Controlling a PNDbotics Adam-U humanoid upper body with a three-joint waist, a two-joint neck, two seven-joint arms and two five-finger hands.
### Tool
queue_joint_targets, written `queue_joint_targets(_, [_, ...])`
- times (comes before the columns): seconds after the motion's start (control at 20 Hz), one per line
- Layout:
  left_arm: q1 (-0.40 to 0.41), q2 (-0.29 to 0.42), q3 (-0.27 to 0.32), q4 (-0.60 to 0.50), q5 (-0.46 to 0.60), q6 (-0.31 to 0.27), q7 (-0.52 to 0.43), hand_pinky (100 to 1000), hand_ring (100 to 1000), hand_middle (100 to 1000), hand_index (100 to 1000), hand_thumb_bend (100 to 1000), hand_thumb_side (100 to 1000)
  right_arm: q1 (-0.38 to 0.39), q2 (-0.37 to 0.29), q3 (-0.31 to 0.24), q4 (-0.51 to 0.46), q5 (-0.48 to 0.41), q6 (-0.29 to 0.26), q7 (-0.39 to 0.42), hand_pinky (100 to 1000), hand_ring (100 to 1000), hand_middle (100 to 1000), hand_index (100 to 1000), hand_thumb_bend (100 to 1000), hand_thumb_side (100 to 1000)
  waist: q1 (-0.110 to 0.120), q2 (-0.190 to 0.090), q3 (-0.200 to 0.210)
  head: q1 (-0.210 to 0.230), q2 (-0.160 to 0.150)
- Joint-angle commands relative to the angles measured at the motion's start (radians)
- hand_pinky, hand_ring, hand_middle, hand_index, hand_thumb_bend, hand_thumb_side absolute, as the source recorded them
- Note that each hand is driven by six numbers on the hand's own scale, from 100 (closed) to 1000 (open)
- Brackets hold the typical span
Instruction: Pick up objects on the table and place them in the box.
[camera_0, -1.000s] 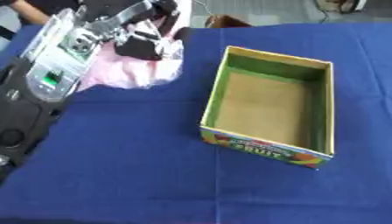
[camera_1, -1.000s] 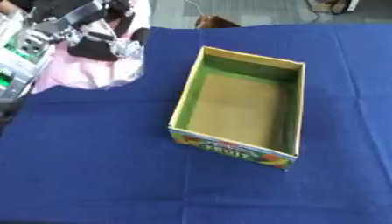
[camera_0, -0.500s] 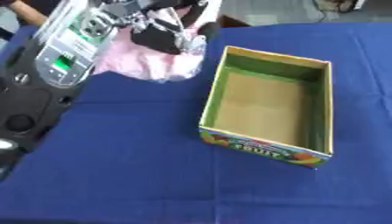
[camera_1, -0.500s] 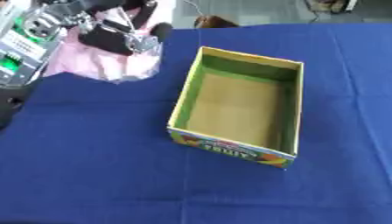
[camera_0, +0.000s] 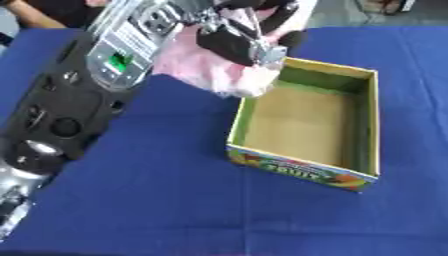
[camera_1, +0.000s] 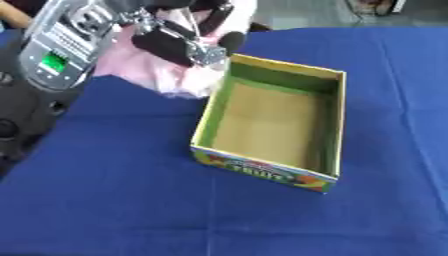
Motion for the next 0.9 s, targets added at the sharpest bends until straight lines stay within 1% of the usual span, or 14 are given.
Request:
queue_joint_targets(0.05, [-0.038, -0.026, -0.006, 0.001, 0.012, -0.004, -0.013, 100, 100, 100, 100, 129, 144, -0.015, -0.010, -0.002, -0.021, -0.004, -0.003, 0.004, 742, 707, 792, 930, 100, 756, -0.008, -0.009, -0.006, 0.016, -0.001])
queue_joint_targets(0.35, [-0.063, -0.082, -0.028, 0.024, 0.016, -0.009, -0.035, 100, 100, 100, 100, 110, 157, -0.021, -0.003, -0.001, -0.022, -0.007, -0.006, 0.005, 742, 707, 792, 930, 100, 757, -0.016, -0.001, -0.028, 0.032, -0.001])
queue_joint_targets(0.6, [-0.070, -0.118, -0.049, 0.062, -0.004, -0.031, -0.051, 100, 100, 100, 100, 101, 164, -0.028, 0.007, 0.003, -0.025, -0.011, -0.009, 0.010, 743, 707, 792, 930, 100, 758, -0.023, 0.011, -0.046, 0.046, -0.001])
queue_joint_targets(0.9, [-0.073, -0.151, -0.064, 0.119, -0.044, -0.065, -0.046, 100, 100, 100, 100, 100, 178, -0.037, 0.017, 0.006, -0.032, -0.020, -0.015, 0.016, 744, 707, 792, 930, 100, 777, -0.029, 0.022, -0.059, 0.059, -0.001])
